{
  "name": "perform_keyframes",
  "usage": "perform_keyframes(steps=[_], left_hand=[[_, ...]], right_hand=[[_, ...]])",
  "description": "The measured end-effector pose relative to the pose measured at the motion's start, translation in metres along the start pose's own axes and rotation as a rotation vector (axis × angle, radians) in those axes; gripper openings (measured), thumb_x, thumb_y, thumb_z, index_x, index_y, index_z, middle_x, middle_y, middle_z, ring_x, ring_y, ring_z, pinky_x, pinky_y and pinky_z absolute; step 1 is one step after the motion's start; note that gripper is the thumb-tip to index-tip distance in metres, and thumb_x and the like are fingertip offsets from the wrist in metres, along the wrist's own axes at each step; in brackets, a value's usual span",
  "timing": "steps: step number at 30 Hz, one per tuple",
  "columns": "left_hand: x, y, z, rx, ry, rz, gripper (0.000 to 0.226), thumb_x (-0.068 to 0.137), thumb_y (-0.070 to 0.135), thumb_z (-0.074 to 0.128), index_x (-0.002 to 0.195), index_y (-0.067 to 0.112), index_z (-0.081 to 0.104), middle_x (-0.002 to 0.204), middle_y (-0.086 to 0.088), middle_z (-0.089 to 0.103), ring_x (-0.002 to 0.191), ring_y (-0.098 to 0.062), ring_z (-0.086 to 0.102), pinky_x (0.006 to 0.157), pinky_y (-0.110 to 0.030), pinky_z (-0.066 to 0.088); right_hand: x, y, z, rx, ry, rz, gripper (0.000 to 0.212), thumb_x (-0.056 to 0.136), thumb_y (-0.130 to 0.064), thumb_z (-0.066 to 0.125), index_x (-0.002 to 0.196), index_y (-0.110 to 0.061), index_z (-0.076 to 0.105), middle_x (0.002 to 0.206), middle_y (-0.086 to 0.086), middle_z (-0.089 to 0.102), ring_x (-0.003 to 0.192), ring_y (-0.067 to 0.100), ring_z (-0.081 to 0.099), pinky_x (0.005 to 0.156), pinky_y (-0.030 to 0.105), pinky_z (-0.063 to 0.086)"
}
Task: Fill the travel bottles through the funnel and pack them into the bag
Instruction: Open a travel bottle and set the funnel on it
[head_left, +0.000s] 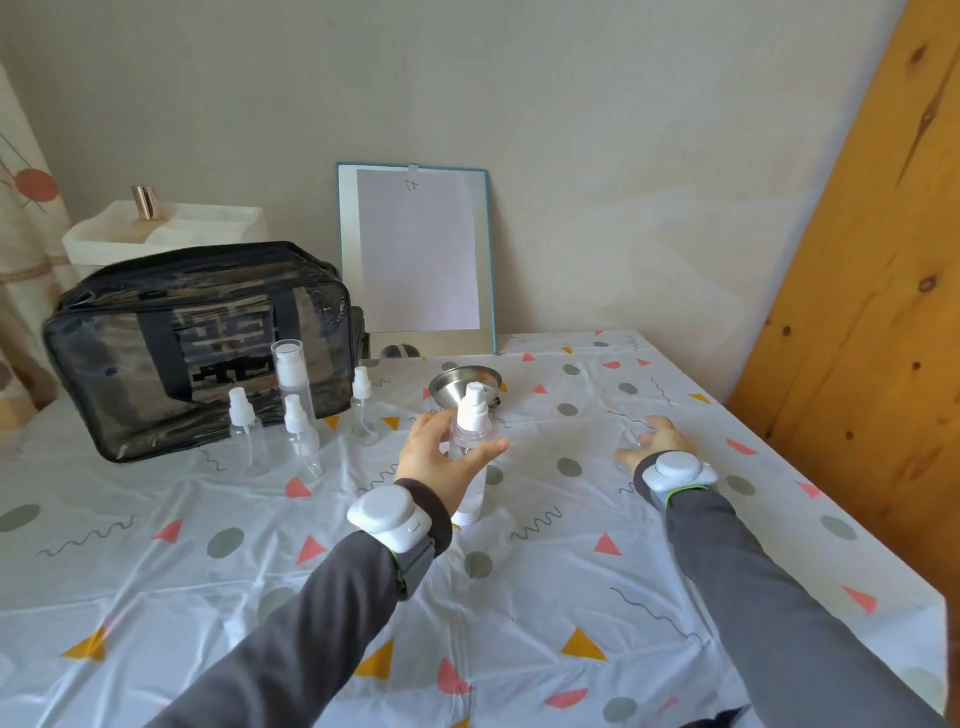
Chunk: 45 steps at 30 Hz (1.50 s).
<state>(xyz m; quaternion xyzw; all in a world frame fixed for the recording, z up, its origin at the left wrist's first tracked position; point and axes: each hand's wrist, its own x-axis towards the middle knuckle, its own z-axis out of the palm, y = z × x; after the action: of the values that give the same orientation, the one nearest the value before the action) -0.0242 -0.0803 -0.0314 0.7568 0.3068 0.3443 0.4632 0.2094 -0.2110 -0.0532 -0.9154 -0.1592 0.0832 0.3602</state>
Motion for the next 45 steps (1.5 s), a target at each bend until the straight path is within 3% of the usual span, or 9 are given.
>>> perform_keyframes(steps=[6, 10, 13, 16, 19, 26, 30, 36, 45], left_hand=[[0.003, 0.0, -0.004, 0.041, -0.013, -0.036, 0.04, 0.07, 0.043, 0.075, 0.102, 0.023, 0.061, 0.106, 0.007, 0.05, 0.1, -0.011, 0.052, 0.09, -0.03, 0.045], [0.003, 0.001, -0.005, 0.046, -0.007, -0.037, 0.042, 0.07, 0.043, 0.075, 0.103, 0.022, 0.061, 0.106, 0.007, 0.05, 0.097, -0.011, 0.053, 0.088, -0.029, 0.045], [0.003, 0.001, -0.004, 0.034, -0.009, -0.058, 0.043, 0.069, 0.044, 0.075, 0.103, 0.022, 0.06, 0.105, 0.008, 0.051, 0.093, -0.01, 0.054, 0.085, -0.026, 0.045], [0.003, -0.001, -0.004, 0.01, -0.025, -0.102, 0.045, 0.068, 0.046, 0.076, 0.104, 0.024, 0.06, 0.101, 0.01, 0.059, 0.094, -0.009, 0.059, 0.086, -0.03, 0.048], [0.001, 0.0, -0.004, 0.0, -0.039, -0.113, 0.039, 0.069, 0.045, 0.075, 0.1, 0.028, 0.058, 0.091, 0.013, 0.063, 0.09, -0.009, 0.061, 0.082, -0.03, 0.049], [0.0, 0.0, -0.005, -0.044, -0.156, -0.059, 0.042, 0.079, 0.014, 0.07, 0.116, 0.01, 0.051, 0.11, -0.004, 0.062, 0.095, -0.014, 0.062, 0.091, -0.036, 0.05], [0.001, 0.001, -0.018, -0.058, -0.04, -0.05, 0.031, 0.075, 0.017, 0.074, 0.1, 0.018, 0.057, 0.094, 0.003, 0.063, 0.083, -0.01, 0.06, 0.075, -0.02, 0.046], [-0.002, -0.001, -0.044, 0.06, 0.164, -0.102, 0.032, 0.063, 0.033, 0.078, 0.077, 0.032, 0.049, 0.078, 0.021, 0.055, 0.072, 0.002, 0.054, 0.062, -0.018, 0.04], [-0.006, -0.011, -0.055, 0.059, 0.262, -0.106, 0.03, 0.066, 0.024, 0.072, 0.084, 0.026, 0.048, 0.079, 0.014, 0.056, 0.069, 0.004, 0.052, 0.054, -0.016, 0.035]], right_hand=[[-0.001, -0.004, 0.004, -0.131, -0.047, 0.002, 0.079, 0.075, -0.029, 0.071, 0.14, -0.016, 0.029, 0.14, 0.01, 0.043, 0.128, 0.033, 0.039, 0.106, 0.041, 0.035], [-0.021, -0.024, 0.008, -0.176, 0.152, -0.217, 0.073, 0.077, -0.041, 0.067, 0.139, -0.022, 0.032, 0.143, 0.006, 0.038, 0.132, 0.03, 0.031, 0.104, 0.044, 0.029], [-0.044, -0.056, 0.014, 0.075, 0.185, -0.392, 0.05, 0.082, -0.044, 0.061, 0.127, -0.025, 0.047, 0.121, -0.003, 0.058, 0.111, 0.02, 0.051, 0.096, 0.034, 0.036], [-0.078, -0.092, 0.021, 0.41, -0.019, -0.511, 0.028, 0.083, -0.046, 0.059, 0.106, -0.029, 0.06, 0.097, -0.016, 0.061, 0.096, 0.003, 0.057, 0.085, 0.015, 0.041], [-0.105, -0.114, 0.029, 0.5, -0.223, -0.59, 0.018, 0.078, -0.049, 0.063, 0.09, -0.037, 0.063, 0.095, -0.018, 0.062, 0.086, -0.011, 0.055, 0.07, 0.0, 0.039], [-0.12, -0.124, 0.038, 0.403, -0.202, -0.6, 0.026, 0.066, -0.034, 0.081, 0.084, -0.032, 0.061, 0.079, -0.015, 0.062, 0.08, 0.004, 0.059, 0.07, 0.009, 0.041], [-0.124, -0.132, 0.044, 0.466, -0.208, -0.609, 0.029, 0.065, -0.027, 0.083, 0.089, -0.023, 0.067, 0.081, -0.014, 0.066, 0.078, -0.005, 0.06, 0.069, 0.002, 0.043], [-0.139, -0.15, 0.061, 0.596, -0.276, -0.593, 0.034, 0.072, -0.021, 0.078, 0.103, -0.014, 0.066, 0.1, -0.001, 0.068, 0.099, 0.013, 0.063, 0.091, 0.024, 0.047], [-0.155, -0.164, 0.083, 0.479, -0.096, -0.677, 0.032, 0.066, -0.036, 0.08, 0.093, -0.022, 0.071, 0.088, -0.001, 0.064, 0.085, 0.015, 0.059, 0.078, 0.027, 0.049]])
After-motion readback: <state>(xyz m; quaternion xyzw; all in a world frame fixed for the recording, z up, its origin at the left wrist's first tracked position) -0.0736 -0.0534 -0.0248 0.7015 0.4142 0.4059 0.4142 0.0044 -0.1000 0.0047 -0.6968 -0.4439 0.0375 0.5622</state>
